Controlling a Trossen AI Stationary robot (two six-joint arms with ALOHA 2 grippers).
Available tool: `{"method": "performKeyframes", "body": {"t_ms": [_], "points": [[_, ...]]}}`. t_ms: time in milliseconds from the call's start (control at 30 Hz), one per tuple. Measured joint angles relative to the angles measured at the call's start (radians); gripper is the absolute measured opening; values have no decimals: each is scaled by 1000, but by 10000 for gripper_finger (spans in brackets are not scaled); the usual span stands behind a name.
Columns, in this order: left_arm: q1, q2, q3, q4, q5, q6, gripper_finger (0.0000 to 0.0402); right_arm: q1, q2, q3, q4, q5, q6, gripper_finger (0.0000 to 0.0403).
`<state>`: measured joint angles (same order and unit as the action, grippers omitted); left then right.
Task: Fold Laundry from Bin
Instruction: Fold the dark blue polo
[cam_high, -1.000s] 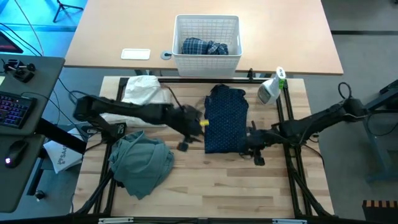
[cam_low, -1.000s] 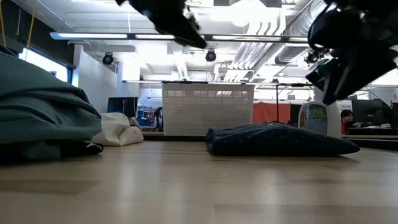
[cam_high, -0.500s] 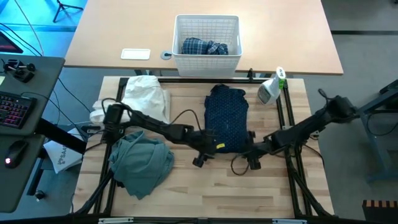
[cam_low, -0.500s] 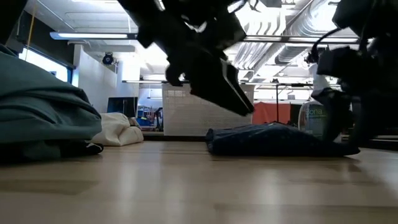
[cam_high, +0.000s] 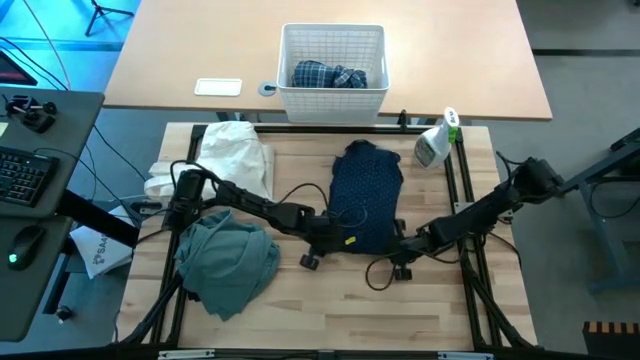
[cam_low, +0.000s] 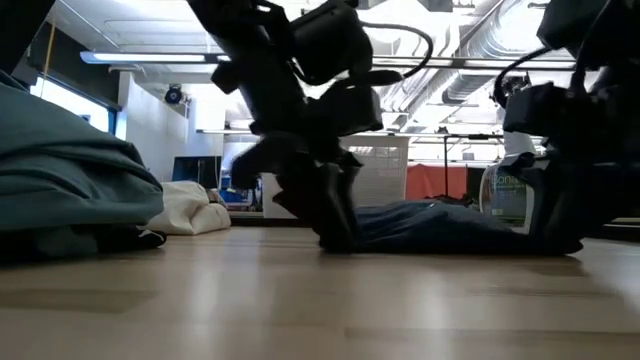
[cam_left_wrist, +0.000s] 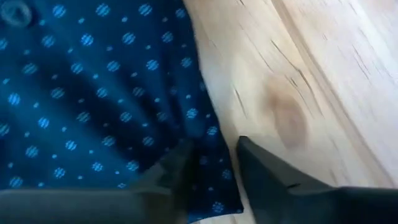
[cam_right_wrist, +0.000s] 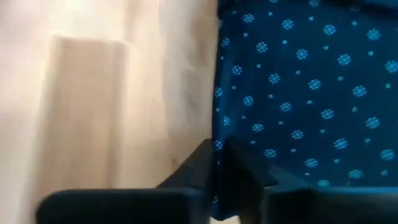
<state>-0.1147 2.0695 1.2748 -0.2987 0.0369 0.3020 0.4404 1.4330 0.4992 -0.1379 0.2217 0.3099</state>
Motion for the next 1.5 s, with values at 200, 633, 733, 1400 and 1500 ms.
{"method": "performKeyframes", "body": {"t_ms": [200,633,733,1400,1500], "points": [[-5,-119,-10,-183,-22,-31,10,-2,2,160,-93,-100,53,13],[-3,-628,-6,-423,-1,-112,1,-78,-65,620,-423,-142,186,2],[-6,-695,-6,-470,80,-205,0,-108,-66,682,-417,-246,326,1],[234,-402,-6,-344,32,-46,0,-275,-65,517,-629,-79,438,0],[254,-329,-6,-281,8,-68,0,-326,-64,421,-552,-82,434,0]]}}
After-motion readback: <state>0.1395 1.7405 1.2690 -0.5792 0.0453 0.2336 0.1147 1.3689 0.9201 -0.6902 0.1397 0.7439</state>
